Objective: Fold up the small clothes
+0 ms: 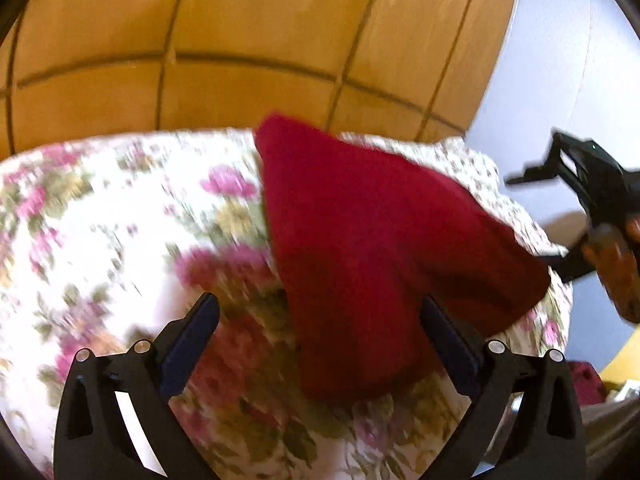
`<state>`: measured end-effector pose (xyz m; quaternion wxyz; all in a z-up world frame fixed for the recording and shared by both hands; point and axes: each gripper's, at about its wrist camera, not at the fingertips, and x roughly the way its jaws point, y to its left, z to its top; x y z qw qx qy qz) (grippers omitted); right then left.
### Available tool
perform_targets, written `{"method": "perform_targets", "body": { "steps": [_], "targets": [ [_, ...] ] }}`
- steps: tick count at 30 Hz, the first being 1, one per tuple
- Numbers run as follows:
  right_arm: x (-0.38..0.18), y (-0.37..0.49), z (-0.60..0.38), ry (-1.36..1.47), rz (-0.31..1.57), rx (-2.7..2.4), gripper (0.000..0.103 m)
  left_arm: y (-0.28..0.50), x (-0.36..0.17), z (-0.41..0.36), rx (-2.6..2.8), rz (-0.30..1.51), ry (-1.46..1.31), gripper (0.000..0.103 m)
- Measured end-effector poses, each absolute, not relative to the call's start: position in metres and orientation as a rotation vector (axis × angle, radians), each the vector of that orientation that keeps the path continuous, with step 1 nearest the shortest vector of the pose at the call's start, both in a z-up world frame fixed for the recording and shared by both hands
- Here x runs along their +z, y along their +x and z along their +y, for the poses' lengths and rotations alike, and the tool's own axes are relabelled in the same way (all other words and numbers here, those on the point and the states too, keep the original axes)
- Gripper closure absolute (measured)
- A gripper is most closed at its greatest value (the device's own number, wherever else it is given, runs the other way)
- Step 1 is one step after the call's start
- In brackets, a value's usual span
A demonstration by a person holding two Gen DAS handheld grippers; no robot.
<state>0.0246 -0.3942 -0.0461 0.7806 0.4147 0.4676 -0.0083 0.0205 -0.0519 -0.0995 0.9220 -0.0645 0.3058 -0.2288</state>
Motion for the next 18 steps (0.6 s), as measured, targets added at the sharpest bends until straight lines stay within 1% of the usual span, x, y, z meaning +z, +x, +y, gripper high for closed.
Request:
{"method": "perform_targets", "body": {
  "steps": [5,8,10,12,13,18],
  "targets": [
    [-0.054,0.014,-0.352,0.707,1.104,0.048,0.002,0.048,-0.096,-0.057,-0.405,0.664,-0.137,0.004],
    [-0.074,0.011,-0.361,0.628,1.142,-0.076,0.002,0.060,-0.109,-0.068,-0.407,0.677,-0.063,0.003],
    [-0.091,0.012,-0.374,0.566,1.172,-0.196,0.002,0.060,-0.118,-0.064,-0.434,0.705,-0.065,0.003],
    [-0.121,0.014,-0.387,0.678,1.204,-0.180,0.002,0.067,-0.124,-0.062,-0.487,0.759,-0.115,0.003],
    [-0.125,0.012,-0.389,0.717,1.191,-0.185,0.002,0.068,-0.124,-0.060,-0.489,0.761,-0.122,0.003],
    [-0.107,0.015,-0.371,0.582,1.187,-0.193,0.002,0.055,-0.123,-0.050,-0.489,0.770,-0.165,0.003]
  ]
}}
